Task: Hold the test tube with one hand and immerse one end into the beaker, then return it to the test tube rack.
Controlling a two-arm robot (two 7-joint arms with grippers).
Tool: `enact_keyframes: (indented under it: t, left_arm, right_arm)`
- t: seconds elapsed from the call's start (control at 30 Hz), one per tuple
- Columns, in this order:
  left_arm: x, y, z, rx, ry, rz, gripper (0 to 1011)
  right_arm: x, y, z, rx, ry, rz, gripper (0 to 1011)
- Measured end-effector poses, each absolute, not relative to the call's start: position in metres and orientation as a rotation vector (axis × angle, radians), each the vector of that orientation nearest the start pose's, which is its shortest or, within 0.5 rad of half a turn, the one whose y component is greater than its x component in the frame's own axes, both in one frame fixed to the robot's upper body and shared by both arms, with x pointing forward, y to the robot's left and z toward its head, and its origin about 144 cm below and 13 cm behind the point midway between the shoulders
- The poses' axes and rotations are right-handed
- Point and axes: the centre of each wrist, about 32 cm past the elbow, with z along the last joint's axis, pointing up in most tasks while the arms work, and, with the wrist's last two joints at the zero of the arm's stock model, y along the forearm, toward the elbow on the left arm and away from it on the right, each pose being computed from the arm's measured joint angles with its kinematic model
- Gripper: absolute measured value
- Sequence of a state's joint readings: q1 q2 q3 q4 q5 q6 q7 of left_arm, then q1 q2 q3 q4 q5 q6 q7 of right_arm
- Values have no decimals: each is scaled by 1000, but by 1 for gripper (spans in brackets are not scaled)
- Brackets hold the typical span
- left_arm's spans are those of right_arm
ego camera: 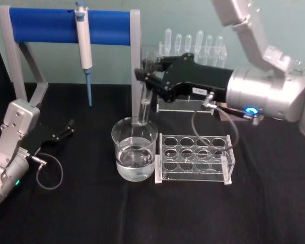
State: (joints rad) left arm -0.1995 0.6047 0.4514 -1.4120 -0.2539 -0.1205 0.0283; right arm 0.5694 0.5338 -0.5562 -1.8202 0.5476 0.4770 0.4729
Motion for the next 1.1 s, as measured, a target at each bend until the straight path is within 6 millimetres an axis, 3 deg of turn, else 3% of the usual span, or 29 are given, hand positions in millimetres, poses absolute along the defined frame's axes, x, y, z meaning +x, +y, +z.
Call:
enact_keyframes:
  t: [0.23,0.57,1.1]
  left_arm:
    - [489,310,1140,304,-285,1248,1000]
    - [489,310,1140,304,-285,1248,1000]
    - [489,310,1140,304,-285,1248,1000]
  right_arm:
    - [494,-217,1364,-181,-155,-555,241]
    - [472,-253,1348,-202,-141,-602,241]
    - [471,-260,1306,-241,-87,-652,239]
